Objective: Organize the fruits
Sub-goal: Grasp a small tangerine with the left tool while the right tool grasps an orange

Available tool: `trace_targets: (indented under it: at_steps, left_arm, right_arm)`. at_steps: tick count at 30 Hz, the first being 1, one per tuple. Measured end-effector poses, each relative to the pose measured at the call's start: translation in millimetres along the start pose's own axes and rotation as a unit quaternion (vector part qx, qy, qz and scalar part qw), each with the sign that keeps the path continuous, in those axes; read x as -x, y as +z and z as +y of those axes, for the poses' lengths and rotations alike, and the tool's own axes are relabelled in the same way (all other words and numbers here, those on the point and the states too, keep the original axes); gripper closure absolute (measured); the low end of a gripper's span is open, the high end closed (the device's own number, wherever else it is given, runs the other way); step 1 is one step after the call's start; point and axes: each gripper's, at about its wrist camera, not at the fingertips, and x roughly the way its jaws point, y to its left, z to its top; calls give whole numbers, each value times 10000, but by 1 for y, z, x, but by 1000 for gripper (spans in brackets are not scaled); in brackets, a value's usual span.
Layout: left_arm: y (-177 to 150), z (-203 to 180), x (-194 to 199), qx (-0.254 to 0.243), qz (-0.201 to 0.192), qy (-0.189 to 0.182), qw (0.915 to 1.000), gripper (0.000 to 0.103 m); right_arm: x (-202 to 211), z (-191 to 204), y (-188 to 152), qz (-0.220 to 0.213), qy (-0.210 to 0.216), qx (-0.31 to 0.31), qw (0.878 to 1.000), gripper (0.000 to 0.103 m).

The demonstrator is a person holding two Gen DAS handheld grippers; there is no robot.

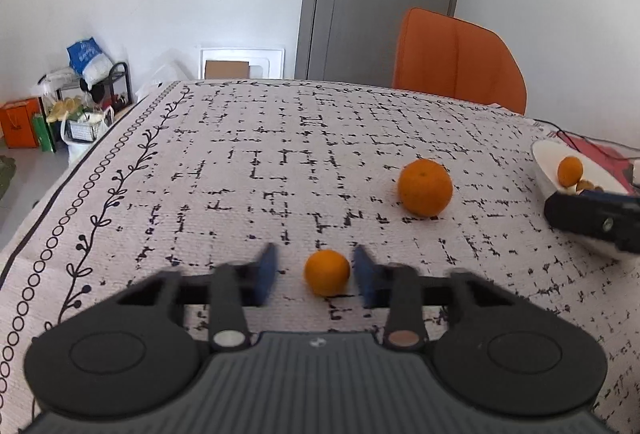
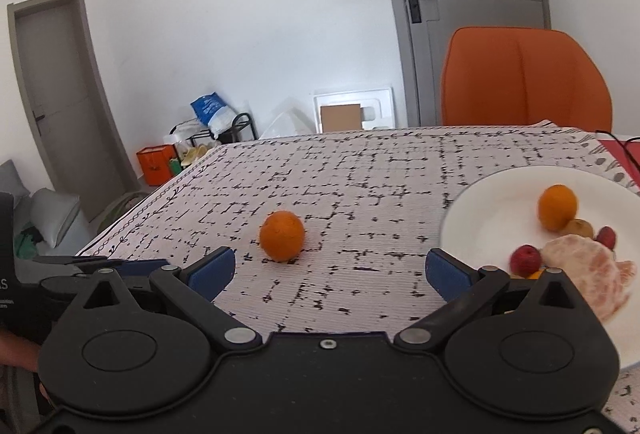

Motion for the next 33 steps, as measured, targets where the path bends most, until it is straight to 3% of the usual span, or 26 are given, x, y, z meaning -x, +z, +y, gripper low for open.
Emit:
trace_targets:
  at_steps: [12,24,30,33]
  left_arm:
    - [8,38,10,504,-141,215,9984,81]
    - [15,56,22,582,-311,301,9974,81]
    - [17,56,25,554,-370,229,9975,81]
    - [18,57,26,559,-407,175,9975,81]
  right_arm:
    - [-31,18,5,208,226,61,9995,1]
    - [-61,32,12,417,314,186,9985,17]
    - [-79,35,17,489,134,246,9984,27]
    - [-89,35,17,616,54,254,9978,53]
